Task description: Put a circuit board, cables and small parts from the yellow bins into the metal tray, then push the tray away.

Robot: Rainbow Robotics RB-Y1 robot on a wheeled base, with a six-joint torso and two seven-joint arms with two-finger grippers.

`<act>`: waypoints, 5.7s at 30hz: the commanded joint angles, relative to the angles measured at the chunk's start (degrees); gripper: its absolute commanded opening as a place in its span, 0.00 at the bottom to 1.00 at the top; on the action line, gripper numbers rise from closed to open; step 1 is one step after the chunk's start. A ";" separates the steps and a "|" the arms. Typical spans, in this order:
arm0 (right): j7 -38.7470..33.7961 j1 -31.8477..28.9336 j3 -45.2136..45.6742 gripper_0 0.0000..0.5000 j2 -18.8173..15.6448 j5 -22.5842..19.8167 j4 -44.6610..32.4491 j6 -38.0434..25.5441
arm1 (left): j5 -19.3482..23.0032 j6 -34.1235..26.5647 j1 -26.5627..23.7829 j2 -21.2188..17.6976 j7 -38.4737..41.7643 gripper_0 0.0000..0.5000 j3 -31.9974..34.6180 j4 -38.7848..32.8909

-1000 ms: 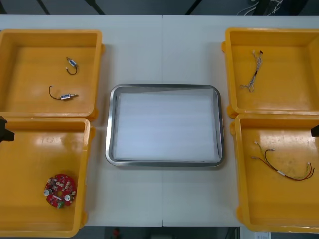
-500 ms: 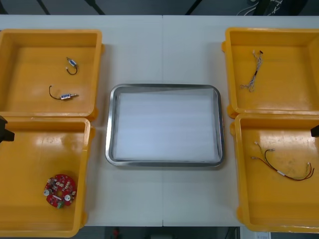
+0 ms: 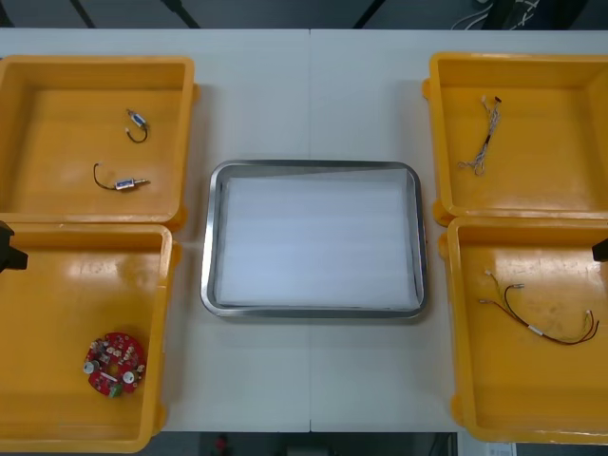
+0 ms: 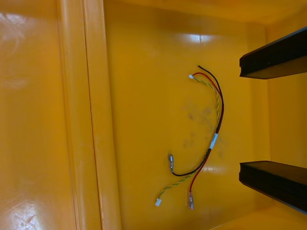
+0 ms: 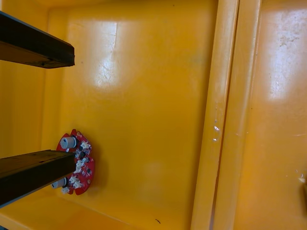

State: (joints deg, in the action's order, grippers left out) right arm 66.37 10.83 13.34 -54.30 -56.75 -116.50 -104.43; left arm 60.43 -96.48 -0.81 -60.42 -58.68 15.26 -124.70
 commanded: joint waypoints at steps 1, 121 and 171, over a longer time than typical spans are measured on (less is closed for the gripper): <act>2.01 -0.64 1.08 1.00 0.16 -0.38 -0.39 -0.34 | 0.39 -0.11 -0.69 -2.42 1.99 1.00 1.35 -0.28; 64.33 -19.09 -22.04 1.00 -4.06 9.20 3.74 39.39 | -16.58 38.91 26.65 -1.89 -31.32 1.00 -19.56 -5.20; 62.83 -18.48 -5.34 0.00 -3.53 -0.73 -5.14 25.85 | -28.79 44.63 25.68 -2.86 -31.23 1.00 -28.27 -4.85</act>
State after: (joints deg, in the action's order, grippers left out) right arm 129.96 -7.31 3.52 -56.47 -55.12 -119.18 -76.59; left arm 32.68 -53.16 24.39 -61.17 -90.13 -12.20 -128.27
